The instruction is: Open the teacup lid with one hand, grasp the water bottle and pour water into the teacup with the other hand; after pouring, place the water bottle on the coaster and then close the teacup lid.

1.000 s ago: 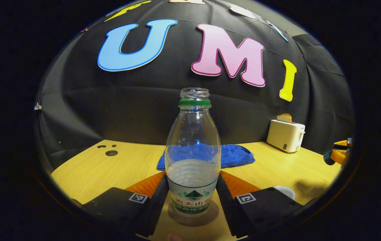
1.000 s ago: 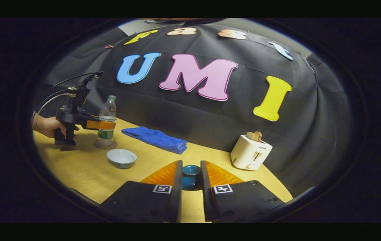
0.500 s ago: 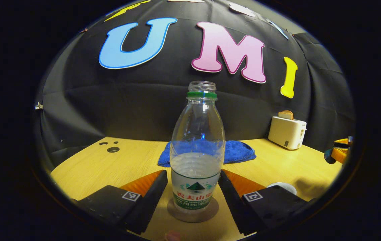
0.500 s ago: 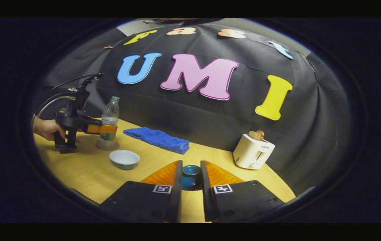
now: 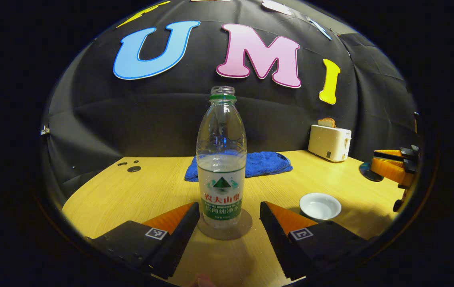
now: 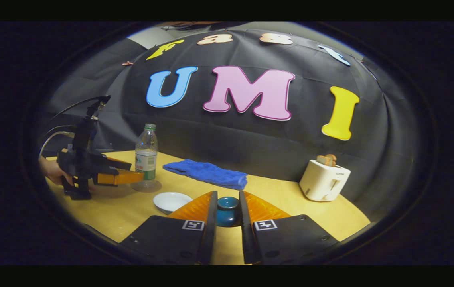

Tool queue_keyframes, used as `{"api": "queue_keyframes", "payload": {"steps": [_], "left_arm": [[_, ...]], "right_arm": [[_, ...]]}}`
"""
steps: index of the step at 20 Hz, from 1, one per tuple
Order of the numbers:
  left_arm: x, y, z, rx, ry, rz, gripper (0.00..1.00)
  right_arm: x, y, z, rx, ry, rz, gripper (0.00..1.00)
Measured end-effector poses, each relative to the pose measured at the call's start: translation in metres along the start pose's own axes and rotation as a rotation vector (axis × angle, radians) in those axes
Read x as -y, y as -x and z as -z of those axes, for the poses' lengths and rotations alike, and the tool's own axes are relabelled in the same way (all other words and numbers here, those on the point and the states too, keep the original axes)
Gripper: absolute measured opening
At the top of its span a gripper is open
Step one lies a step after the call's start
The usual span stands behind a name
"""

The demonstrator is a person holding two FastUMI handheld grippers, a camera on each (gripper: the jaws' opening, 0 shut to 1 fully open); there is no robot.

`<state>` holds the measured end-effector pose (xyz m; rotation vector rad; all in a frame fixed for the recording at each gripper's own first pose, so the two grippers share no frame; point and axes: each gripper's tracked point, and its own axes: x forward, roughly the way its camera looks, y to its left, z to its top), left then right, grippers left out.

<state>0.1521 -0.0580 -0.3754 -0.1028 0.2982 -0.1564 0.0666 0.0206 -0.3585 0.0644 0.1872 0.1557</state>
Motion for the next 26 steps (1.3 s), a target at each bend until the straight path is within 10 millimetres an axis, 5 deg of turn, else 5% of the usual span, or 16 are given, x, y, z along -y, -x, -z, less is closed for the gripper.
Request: {"api": "queue_keyframes", "payload": {"steps": [9, 10, 13, 17, 19, 20, 23, 26], "left_arm": [[-0.012, 0.066, -0.02, 0.046, 0.005, -0.063, 0.95], [-0.012, 0.071, -0.02, 0.048, -0.012, -0.073, 0.95], [-0.011, 0.084, -0.021, 0.053, -0.034, -0.077, 0.95], [-0.012, 0.088, -0.016, 0.038, -0.056, -0.075, 0.95], [-0.015, 0.088, -0.015, 0.036, -0.054, -0.077, 0.95], [-0.016, 0.088, -0.015, 0.035, -0.049, -0.077, 0.95], [-0.022, 0.087, -0.017, 0.041, -0.046, -0.085, 0.95], [-0.023, 0.088, -0.02, 0.046, -0.047, -0.086, 0.95]], "right_arm": [[-0.067, -0.044, 0.013, -0.032, -0.104, -0.095, 0.35], [-0.071, -0.047, 0.017, -0.042, -0.111, -0.101, 0.26], [-0.083, -0.054, 0.026, -0.065, -0.128, -0.113, 0.33], [-0.087, -0.06, 0.034, -0.085, -0.128, -0.108, 0.34], [-0.087, -0.062, 0.036, -0.092, -0.125, -0.1, 0.26], [-0.086, -0.063, 0.038, -0.097, -0.123, -0.097, 0.35], [-0.088, -0.064, 0.04, -0.109, -0.11, -0.094, 0.26], [-0.09, -0.065, 0.044, -0.129, -0.093, -0.096, 0.3]]}}
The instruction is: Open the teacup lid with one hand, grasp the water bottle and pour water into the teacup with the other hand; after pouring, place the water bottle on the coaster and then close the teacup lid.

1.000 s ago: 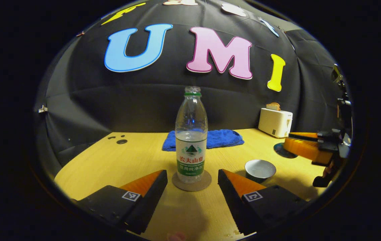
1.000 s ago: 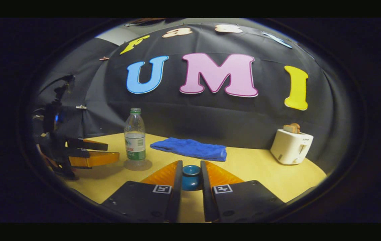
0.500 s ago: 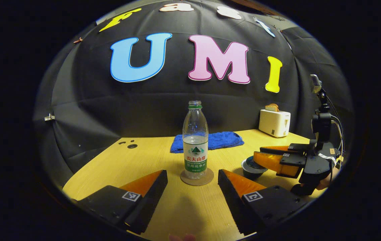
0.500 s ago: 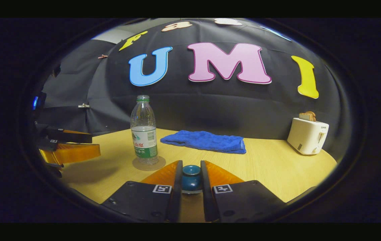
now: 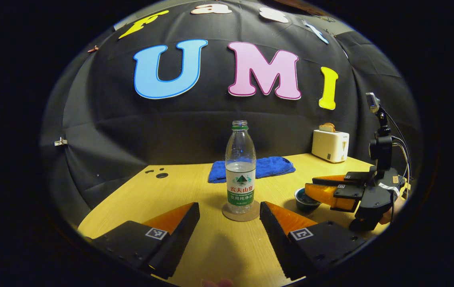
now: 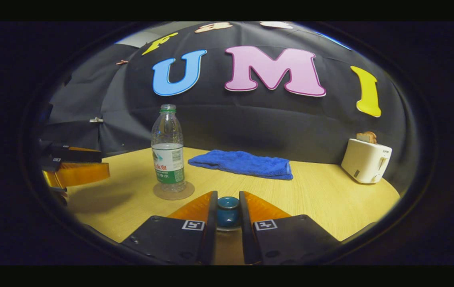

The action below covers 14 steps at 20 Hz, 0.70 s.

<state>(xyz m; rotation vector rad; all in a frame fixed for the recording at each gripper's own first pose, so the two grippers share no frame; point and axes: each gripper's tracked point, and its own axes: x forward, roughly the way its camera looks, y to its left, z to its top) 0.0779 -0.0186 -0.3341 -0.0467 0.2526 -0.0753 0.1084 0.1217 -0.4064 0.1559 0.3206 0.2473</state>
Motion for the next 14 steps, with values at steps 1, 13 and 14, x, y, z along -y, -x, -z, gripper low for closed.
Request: {"api": "queue_keyframes", "payload": {"steps": [1, 13, 14], "left_arm": [[-0.001, 0.001, -0.001, -0.001, -0.004, -0.003, 0.95], [-0.014, 0.039, -0.06, 0.008, 0.027, -0.078, 0.95], [-0.014, 0.043, -0.073, 0.009, 0.03, -0.085, 0.95]], "right_arm": [[0.0, -0.001, 0.001, -0.007, 0.006, 0.002, 0.36], [0.023, 0.064, -0.108, 0.121, -0.004, 0.092, 0.84], [0.026, 0.074, -0.125, 0.125, -0.001, 0.106, 0.87]]}}
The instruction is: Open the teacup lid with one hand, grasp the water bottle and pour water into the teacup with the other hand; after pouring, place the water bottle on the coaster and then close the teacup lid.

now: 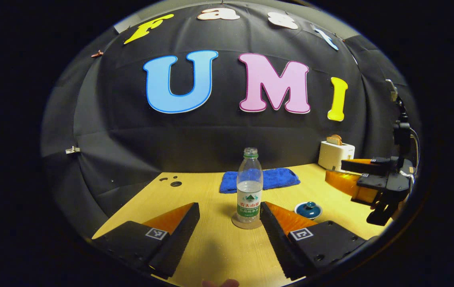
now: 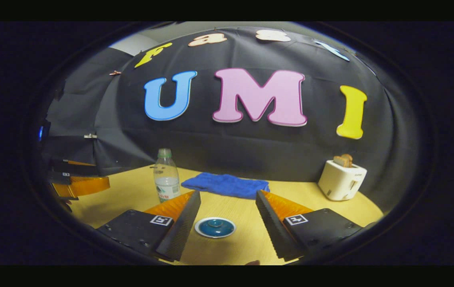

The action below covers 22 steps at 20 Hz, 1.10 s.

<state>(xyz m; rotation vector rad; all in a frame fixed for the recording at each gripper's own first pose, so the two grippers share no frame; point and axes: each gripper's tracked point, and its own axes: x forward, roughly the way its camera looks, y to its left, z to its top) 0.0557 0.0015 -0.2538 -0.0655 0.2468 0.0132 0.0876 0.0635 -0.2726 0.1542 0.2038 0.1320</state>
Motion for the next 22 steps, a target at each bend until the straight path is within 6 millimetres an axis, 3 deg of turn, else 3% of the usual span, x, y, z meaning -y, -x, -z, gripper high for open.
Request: {"api": "queue_keyframes", "payload": {"steps": [2, 6, 10, 15, 22], "left_arm": [[0.0, 0.012, -0.026, 0.011, -0.004, -0.006, 0.99], [0.003, 0.037, -0.073, 0.034, -0.02, 0.014, 0.95], [-0.004, 0.056, -0.107, 0.065, -0.021, 0.014, 0.94], [-0.017, 0.077, -0.137, 0.093, -0.015, 0.0, 0.94], [-0.021, 0.096, -0.152, 0.105, 0.015, 0.0, 0.94]], "right_arm": [[0.0, 0.015, -0.033, 0.006, -0.012, 0.004, 0.88], [0.003, 0.047, -0.104, 0.045, -0.002, 0.02, 0.89], [0.003, 0.073, -0.155, 0.089, 0.022, 0.035, 0.9], [0.003, 0.107, -0.187, 0.112, 0.01, 0.068, 0.9], [0.014, 0.143, -0.195, 0.098, 0.005, 0.101, 0.9]]}}
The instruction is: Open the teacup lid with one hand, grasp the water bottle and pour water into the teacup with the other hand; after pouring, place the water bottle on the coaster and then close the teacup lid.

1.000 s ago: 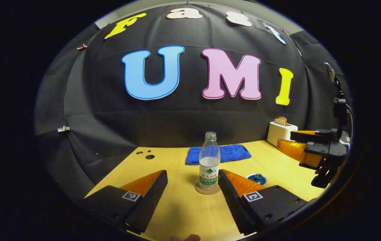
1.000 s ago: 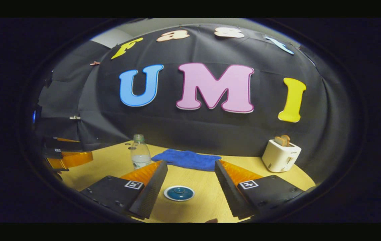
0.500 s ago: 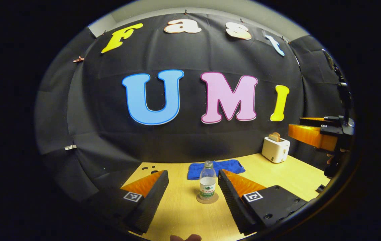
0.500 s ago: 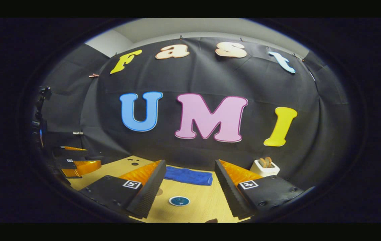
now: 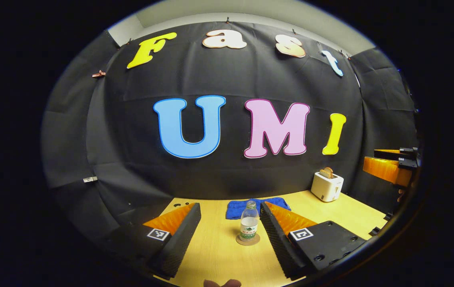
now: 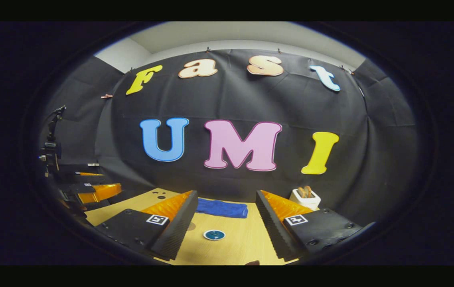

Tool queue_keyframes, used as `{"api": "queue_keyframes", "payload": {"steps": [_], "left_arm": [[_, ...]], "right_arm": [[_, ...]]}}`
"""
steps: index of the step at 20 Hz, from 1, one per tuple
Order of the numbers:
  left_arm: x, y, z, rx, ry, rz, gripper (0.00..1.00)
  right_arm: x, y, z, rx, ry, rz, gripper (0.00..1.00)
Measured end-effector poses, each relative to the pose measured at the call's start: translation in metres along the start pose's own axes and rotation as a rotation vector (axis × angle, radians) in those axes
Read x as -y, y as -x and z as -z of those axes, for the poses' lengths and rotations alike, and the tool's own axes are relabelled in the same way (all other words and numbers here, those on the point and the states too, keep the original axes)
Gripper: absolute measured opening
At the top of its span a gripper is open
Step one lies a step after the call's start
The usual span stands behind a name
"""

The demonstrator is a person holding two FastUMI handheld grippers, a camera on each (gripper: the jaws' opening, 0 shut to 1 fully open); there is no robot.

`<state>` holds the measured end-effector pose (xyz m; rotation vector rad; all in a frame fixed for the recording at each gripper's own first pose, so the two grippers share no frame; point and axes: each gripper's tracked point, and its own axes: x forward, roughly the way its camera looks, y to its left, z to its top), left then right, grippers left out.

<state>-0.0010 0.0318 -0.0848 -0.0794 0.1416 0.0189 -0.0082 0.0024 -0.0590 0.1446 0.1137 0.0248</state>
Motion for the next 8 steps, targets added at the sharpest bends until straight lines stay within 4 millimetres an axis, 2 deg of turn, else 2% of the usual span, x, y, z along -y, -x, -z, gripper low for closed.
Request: {"api": "queue_keyframes", "payload": {"steps": [8], "left_arm": [[0.007, 0.001, -0.011, 0.028, -0.019, 0.007, 0.94]], "right_arm": [[0.016, 0.005, -0.019, 0.029, 0.028, 0.014, 0.9]]}}
